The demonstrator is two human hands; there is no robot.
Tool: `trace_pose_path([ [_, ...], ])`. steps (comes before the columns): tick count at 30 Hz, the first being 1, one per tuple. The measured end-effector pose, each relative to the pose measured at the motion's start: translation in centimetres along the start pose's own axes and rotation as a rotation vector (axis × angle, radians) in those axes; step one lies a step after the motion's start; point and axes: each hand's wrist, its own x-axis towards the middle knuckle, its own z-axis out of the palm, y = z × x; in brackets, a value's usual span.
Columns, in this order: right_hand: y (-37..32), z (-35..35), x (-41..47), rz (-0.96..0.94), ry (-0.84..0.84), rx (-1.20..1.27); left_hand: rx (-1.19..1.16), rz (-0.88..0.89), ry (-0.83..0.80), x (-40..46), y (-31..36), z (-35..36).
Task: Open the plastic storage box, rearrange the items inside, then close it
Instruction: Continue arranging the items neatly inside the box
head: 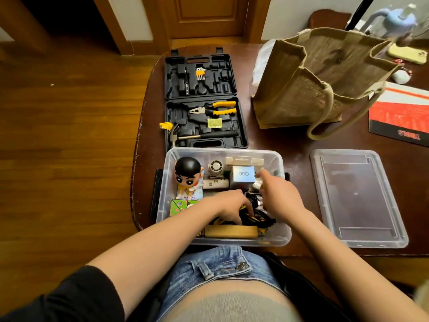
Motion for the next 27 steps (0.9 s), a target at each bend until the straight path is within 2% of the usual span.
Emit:
trace_pose_path([
  [7,1.0,-0.9,0.0,0.019,0.143,0.288,0.073,0.091,0.184,0.2,-0.5,0.6],
  [12,1.6,-2.0,-0.2,0.144,0.397,0.647,-0.396,-0.012,0.295,-1.1,-1.1,-0.3],
  [14,1.7,-2.0,-0.2,0.145,0.405,0.672,-0.569,-0.042,0.302,-2.0,-1.7,-0.7],
  [16,1.7,-1.7,-0.3,0.087,0.291,0.586,-0.695,-0.057,0.315,-3.2,-2.4,-1.0],
  [19,1.1,-0.7,-0.3,-0.016,0.019,0.316,-0.84,-0.065,0.349,-4.7,-3.5,-1.2],
  [23,0.2,0.7,-0.3,-0.075,-0.269,-0.043,-1.094,-0.069,0.499,-6.0,-4.3,-0.9],
  [25,-0.5,1.2,-0.3,-0.103,-0.33,-0.161,-1.116,-0.114,0.577,-6.3,-4.6,-0.7],
  [27,-1.1,1.7,-0.1,-0.117,-0.316,-0.134,-1.105,-0.147,0.642,-6.3,-4.7,-0.6],
])
